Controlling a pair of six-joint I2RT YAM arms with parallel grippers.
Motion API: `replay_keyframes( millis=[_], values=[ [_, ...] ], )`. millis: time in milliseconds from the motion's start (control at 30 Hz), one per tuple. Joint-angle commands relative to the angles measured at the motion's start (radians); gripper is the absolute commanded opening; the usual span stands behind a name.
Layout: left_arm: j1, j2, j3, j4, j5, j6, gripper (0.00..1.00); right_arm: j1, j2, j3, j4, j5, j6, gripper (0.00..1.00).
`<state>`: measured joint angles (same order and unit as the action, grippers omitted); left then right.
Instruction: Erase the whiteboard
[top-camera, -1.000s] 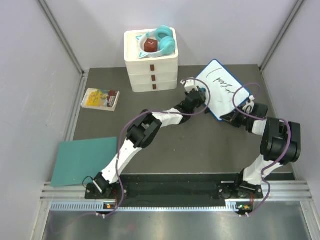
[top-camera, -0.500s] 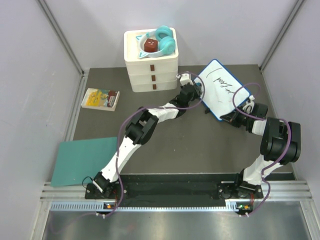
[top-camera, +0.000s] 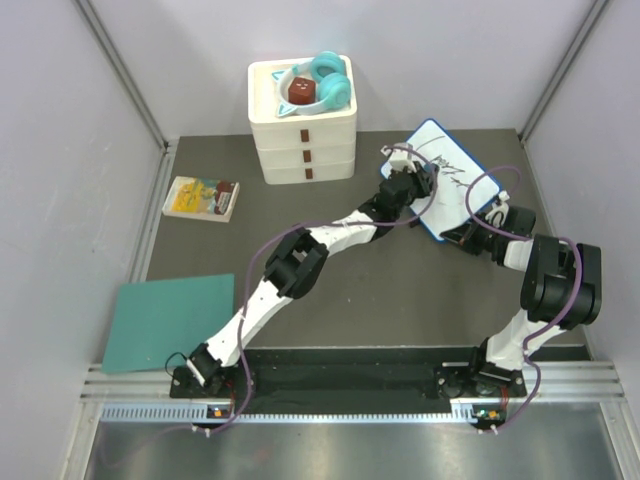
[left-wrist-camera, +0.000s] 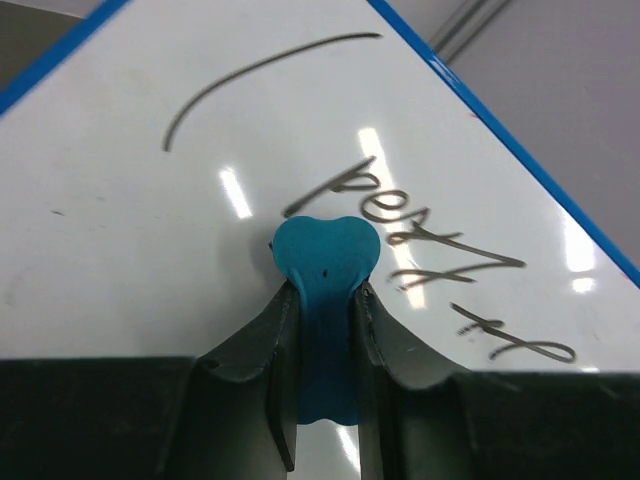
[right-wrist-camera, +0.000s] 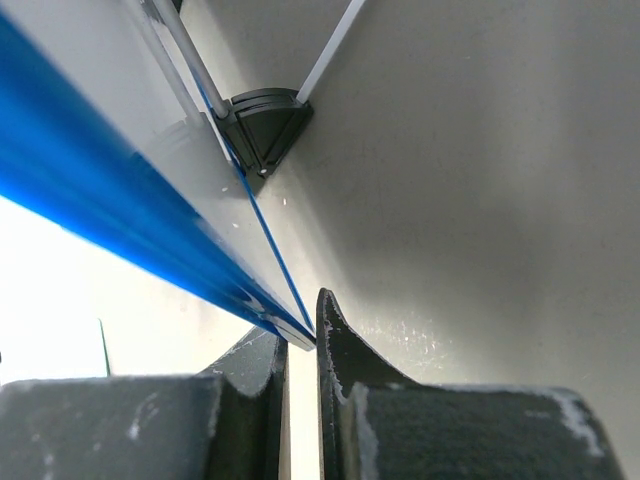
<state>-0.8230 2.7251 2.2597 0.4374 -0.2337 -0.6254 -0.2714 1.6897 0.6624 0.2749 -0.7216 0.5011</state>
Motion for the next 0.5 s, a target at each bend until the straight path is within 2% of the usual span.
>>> replay_keyframes(
  millis=[0, 167, 300, 467],
  values=[
    [-0.087, 0.035, 0.001, -0.069, 0.123, -0.003, 0.00, 0.011, 0.033, -0.044, -0.204, 0.056, -0.044, 0.00],
    [-0.146, 0.032, 0.000, -0.101, 0.158, 0.012, 0.00, 0.011, 0.031, -0.044, -0.203, 0.056, -0.042, 0.00],
    [-0.194, -0.005, -0.061, -0.069, 0.178, 0.036, 0.00, 0.011, 0.031, -0.046, -0.203, 0.056, -0.042, 0.00],
    [-0.251, -0.016, -0.037, -0.085, 0.126, 0.216, 0.00, 0.011, 0.027, -0.047, -0.201, 0.057, -0.041, 0.00]
  ],
)
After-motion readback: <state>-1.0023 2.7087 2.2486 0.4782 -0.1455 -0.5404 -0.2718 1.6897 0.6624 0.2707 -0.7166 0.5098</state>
